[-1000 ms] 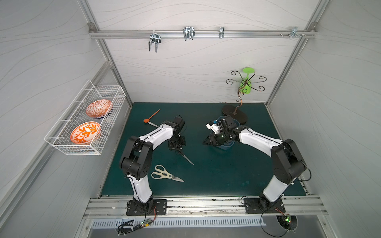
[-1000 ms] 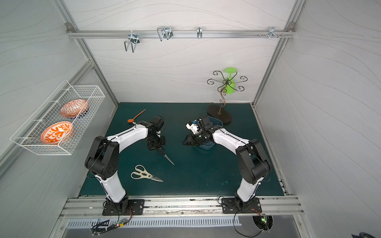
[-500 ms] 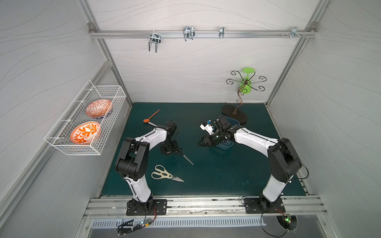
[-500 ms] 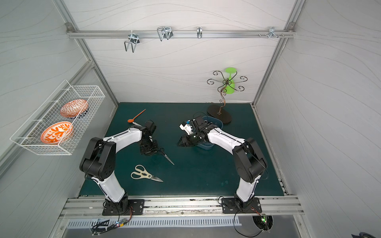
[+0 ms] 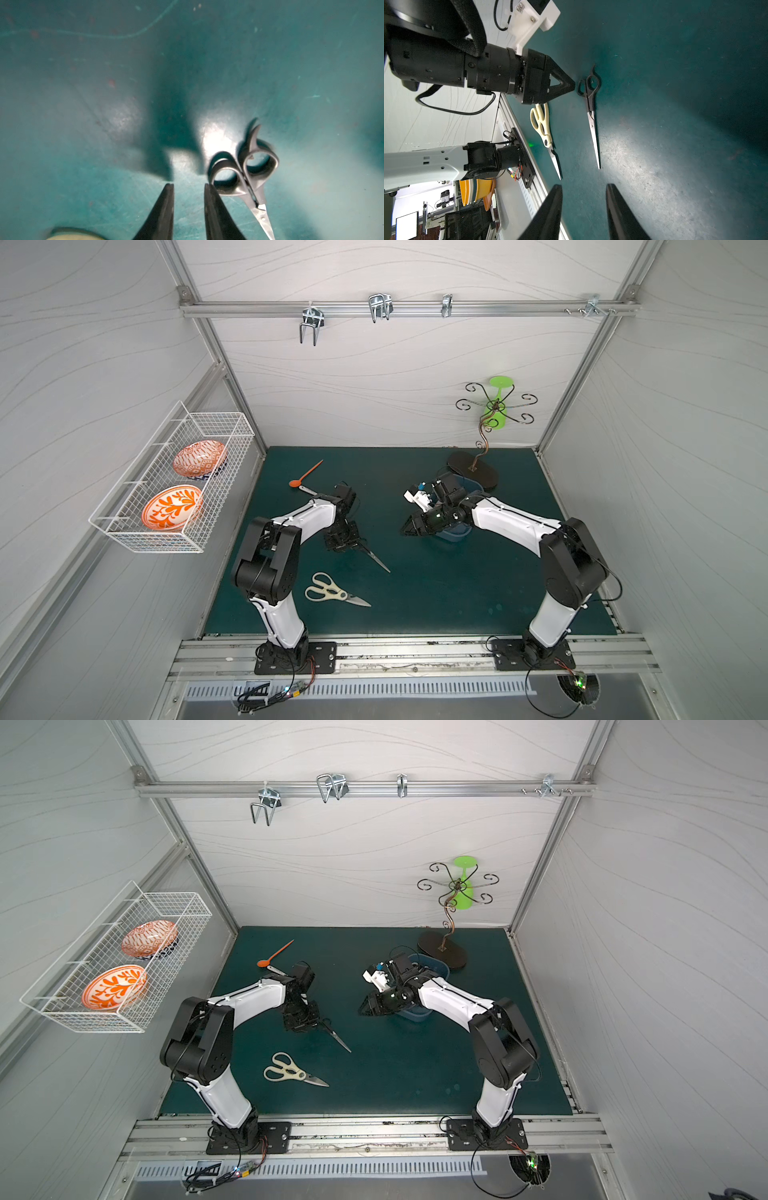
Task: Put the scissors into the storage box
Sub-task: Pick up the scissors from the center of the board.
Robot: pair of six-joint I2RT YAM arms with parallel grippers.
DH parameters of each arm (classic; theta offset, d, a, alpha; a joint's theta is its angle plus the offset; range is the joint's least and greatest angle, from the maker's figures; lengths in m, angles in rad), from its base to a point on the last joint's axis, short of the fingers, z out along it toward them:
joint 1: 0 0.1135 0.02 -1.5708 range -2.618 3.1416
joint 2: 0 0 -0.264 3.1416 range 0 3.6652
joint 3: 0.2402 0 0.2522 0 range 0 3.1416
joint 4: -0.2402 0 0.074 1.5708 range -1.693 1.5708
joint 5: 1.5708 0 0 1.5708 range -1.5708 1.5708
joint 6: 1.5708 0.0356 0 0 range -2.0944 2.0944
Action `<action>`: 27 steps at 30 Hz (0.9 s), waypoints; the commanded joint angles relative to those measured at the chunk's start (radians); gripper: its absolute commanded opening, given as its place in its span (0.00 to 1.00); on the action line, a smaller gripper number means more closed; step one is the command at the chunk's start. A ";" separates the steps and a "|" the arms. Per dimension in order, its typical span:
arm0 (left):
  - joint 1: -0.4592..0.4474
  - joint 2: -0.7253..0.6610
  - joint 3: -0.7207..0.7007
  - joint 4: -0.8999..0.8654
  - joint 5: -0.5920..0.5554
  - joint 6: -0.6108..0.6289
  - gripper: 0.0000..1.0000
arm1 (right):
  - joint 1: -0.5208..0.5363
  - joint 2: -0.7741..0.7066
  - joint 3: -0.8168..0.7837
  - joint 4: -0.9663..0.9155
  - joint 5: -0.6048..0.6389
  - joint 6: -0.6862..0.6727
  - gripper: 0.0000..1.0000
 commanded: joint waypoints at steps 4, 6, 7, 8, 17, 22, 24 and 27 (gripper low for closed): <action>-0.008 0.006 0.008 0.035 0.031 -0.026 0.28 | 0.006 -0.006 0.018 -0.028 0.008 -0.023 0.39; -0.009 0.006 0.009 0.041 0.031 -0.026 0.28 | 0.005 -0.006 0.017 -0.032 0.008 -0.024 0.39; -0.009 0.009 0.012 0.040 0.029 -0.025 0.28 | 0.004 -0.004 0.018 -0.034 0.007 -0.026 0.39; -0.010 0.014 0.015 0.038 0.031 -0.022 0.28 | 0.005 -0.001 0.017 -0.037 0.006 -0.028 0.39; -0.034 0.078 0.027 0.018 0.004 -0.009 0.26 | 0.004 -0.004 0.018 -0.042 0.015 -0.031 0.39; -0.038 0.102 0.033 0.016 -0.004 -0.011 0.22 | 0.004 -0.005 0.017 -0.050 0.018 -0.037 0.39; -0.040 0.114 0.039 0.007 -0.009 -0.011 0.22 | 0.004 -0.006 0.017 -0.052 0.020 -0.038 0.39; -0.046 0.134 0.058 -0.012 -0.019 -0.011 0.22 | 0.000 -0.012 0.019 -0.055 0.026 -0.040 0.39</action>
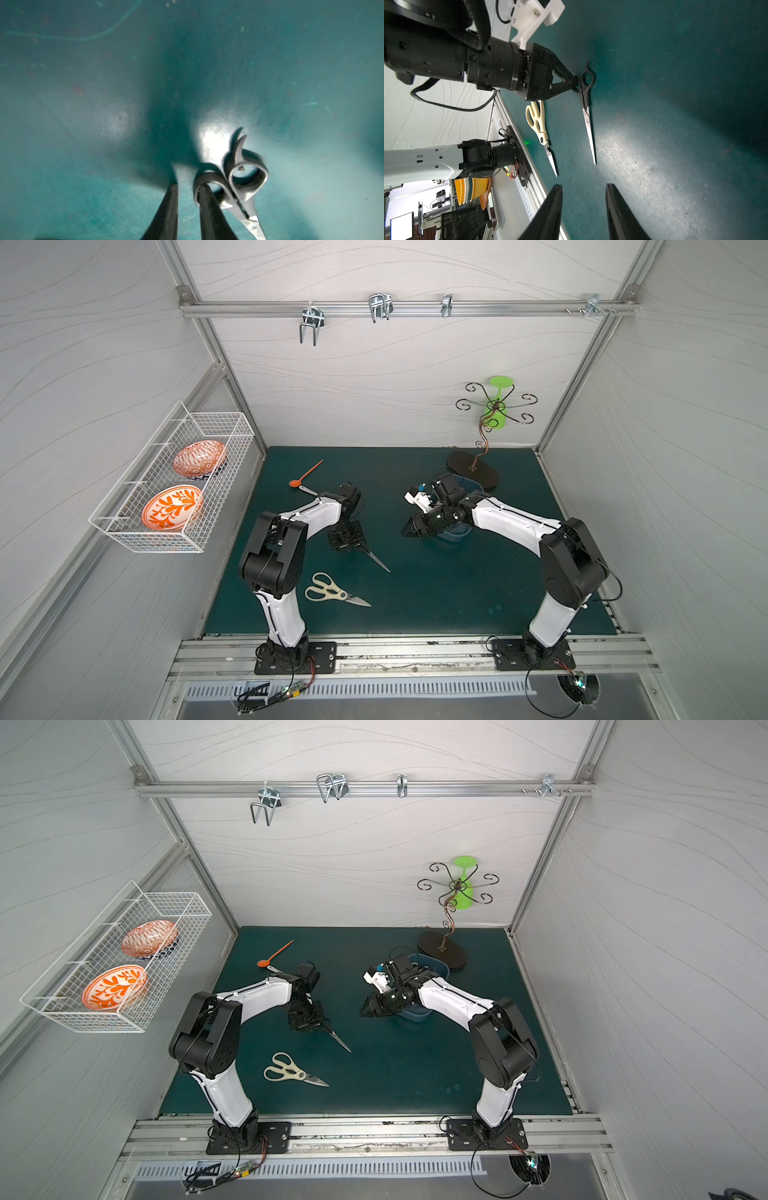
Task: Put the scissors into the storage box
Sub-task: Pick up the scissors from the center of the board.
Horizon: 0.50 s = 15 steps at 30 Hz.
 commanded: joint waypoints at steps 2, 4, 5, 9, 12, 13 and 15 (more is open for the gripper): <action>-0.021 0.079 0.022 -0.008 -0.024 0.005 0.21 | -0.001 -0.016 0.018 -0.027 0.011 -0.020 0.39; -0.026 0.088 0.027 -0.012 -0.033 0.002 0.17 | -0.002 -0.017 0.017 -0.026 0.011 -0.020 0.39; -0.027 0.091 0.025 -0.010 -0.036 -0.001 0.14 | -0.003 -0.020 0.015 -0.026 0.013 -0.019 0.39; -0.026 0.091 0.018 -0.001 -0.036 -0.005 0.00 | -0.005 -0.036 0.002 -0.020 0.020 -0.018 0.39; -0.026 0.083 0.014 0.003 -0.038 -0.007 0.00 | -0.008 -0.038 -0.005 -0.016 0.020 -0.015 0.39; -0.026 0.080 0.012 0.005 -0.039 -0.008 0.00 | -0.008 -0.038 -0.007 -0.014 0.019 -0.013 0.39; -0.026 0.071 0.007 0.011 -0.039 -0.010 0.00 | -0.006 -0.038 -0.011 -0.004 0.010 -0.008 0.39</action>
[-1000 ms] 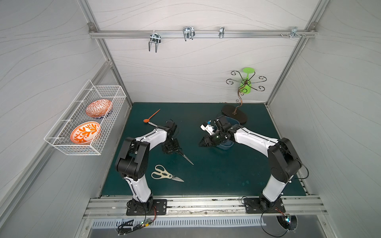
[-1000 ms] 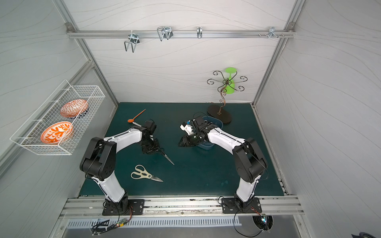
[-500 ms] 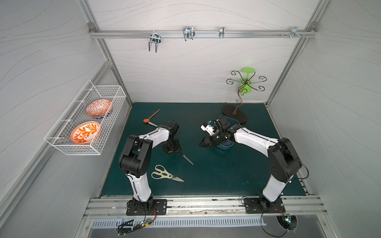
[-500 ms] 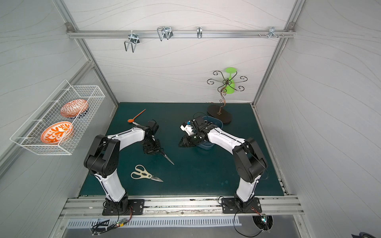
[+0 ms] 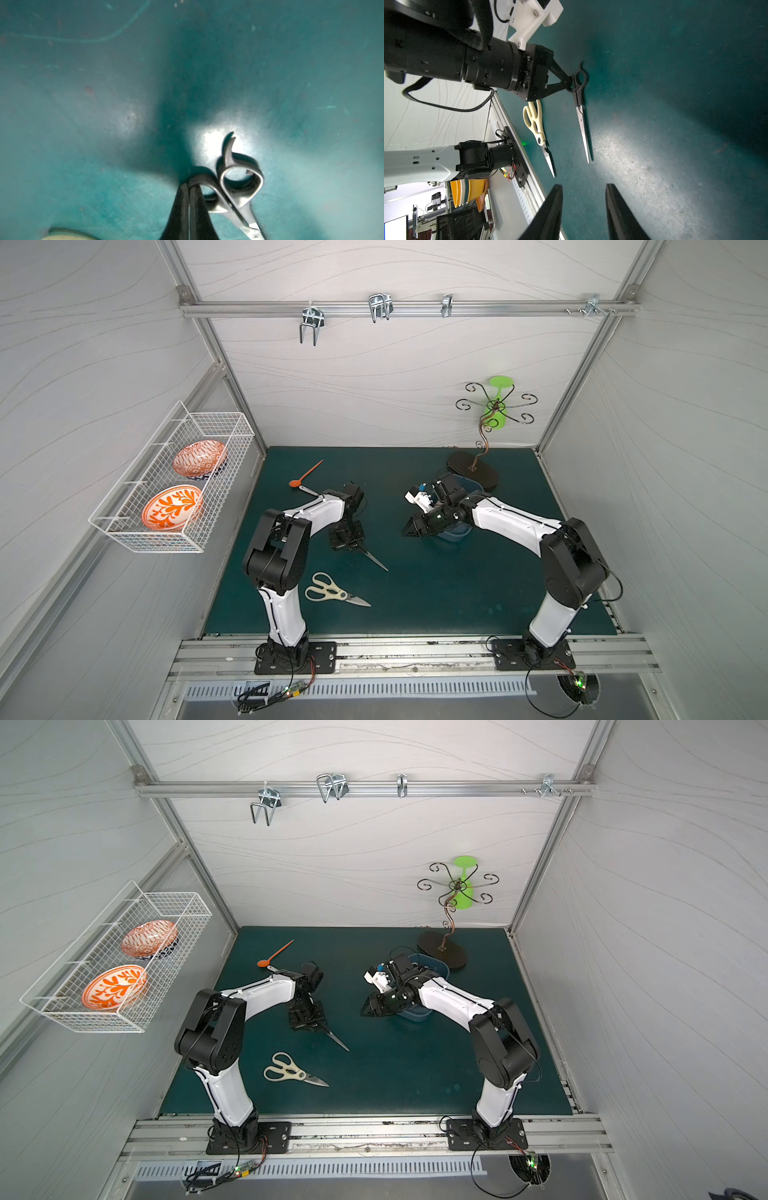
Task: Put the scissors into the storage box
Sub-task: Pick up the scissors from the center of the board.
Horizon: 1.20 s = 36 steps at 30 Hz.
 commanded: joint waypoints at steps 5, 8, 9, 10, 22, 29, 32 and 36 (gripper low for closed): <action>-0.012 0.000 -0.020 0.055 0.007 0.005 0.00 | -0.004 -0.028 -0.009 0.005 -0.026 0.002 0.38; -0.012 -0.036 0.005 0.023 0.014 0.019 0.00 | 0.000 -0.021 -0.006 0.011 -0.071 0.003 0.38; -0.012 -0.051 0.013 0.010 0.020 0.023 0.00 | 0.003 -0.017 -0.002 0.010 -0.079 0.004 0.38; -0.012 -0.066 0.020 0.004 0.022 0.026 0.00 | 0.008 -0.013 0.001 0.010 -0.085 0.004 0.38; -0.023 -0.167 0.067 -0.046 0.087 0.039 0.00 | 0.042 0.120 0.086 0.046 -0.272 0.035 0.43; -0.035 -0.194 0.071 -0.046 0.089 0.034 0.00 | 0.066 0.201 0.117 0.048 -0.360 0.042 0.44; -0.035 -0.199 0.074 -0.047 0.097 0.034 0.00 | 0.079 0.212 0.115 0.052 -0.356 0.045 0.44; -0.044 -0.211 0.079 -0.047 0.119 0.033 0.00 | 0.078 0.237 0.124 0.104 -0.355 0.087 0.44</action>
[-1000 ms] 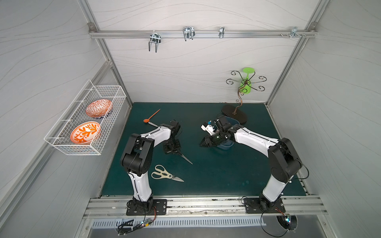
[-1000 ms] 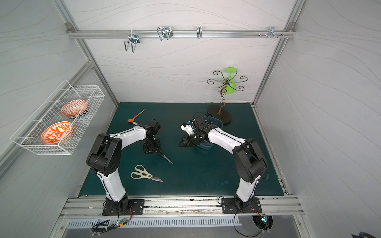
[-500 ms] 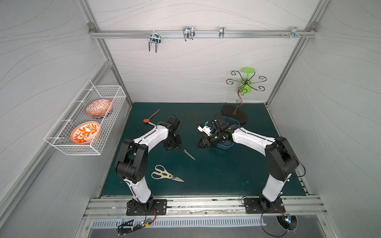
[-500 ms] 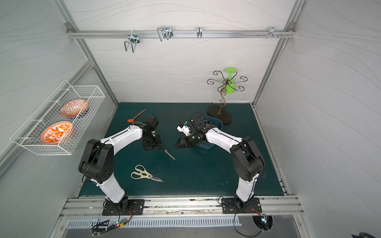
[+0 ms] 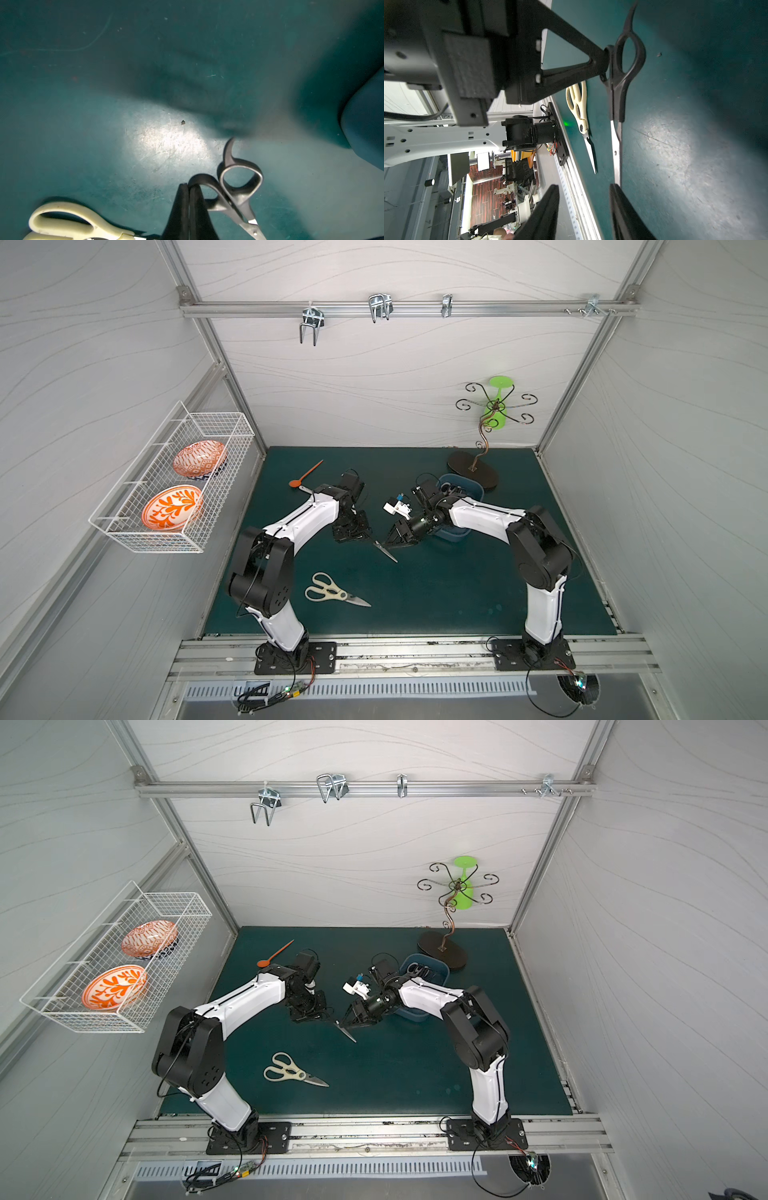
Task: Put the scissors into the storage box
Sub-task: Pick up the scissors from the center of the board.
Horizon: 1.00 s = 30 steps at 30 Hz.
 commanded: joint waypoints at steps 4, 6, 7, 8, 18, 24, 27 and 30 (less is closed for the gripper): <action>-0.038 -0.055 0.038 -0.019 0.034 0.005 0.00 | 0.006 0.064 0.076 0.036 -0.031 0.044 0.43; -0.045 -0.062 0.038 -0.023 0.031 0.005 0.00 | 0.004 0.077 0.101 0.014 -0.017 0.032 0.43; -0.045 -0.066 0.034 -0.023 0.029 0.005 0.00 | 0.003 0.078 0.107 0.007 -0.003 0.024 0.43; -0.045 -0.069 0.033 -0.026 0.027 0.005 0.00 | -0.001 0.078 0.111 0.004 0.010 0.025 0.43; -0.048 -0.075 0.038 -0.016 0.053 -0.001 0.00 | -0.011 0.097 0.133 0.024 0.015 0.051 0.42; -0.057 -0.079 0.038 -0.010 0.063 -0.009 0.00 | -0.008 0.109 0.131 0.068 0.012 0.092 0.41; -0.059 -0.082 0.038 -0.009 0.067 -0.012 0.00 | -0.005 0.111 0.131 0.095 0.012 0.110 0.40; -0.062 -0.088 0.032 -0.004 0.069 -0.016 0.00 | -0.003 0.116 0.135 0.112 0.000 0.129 0.36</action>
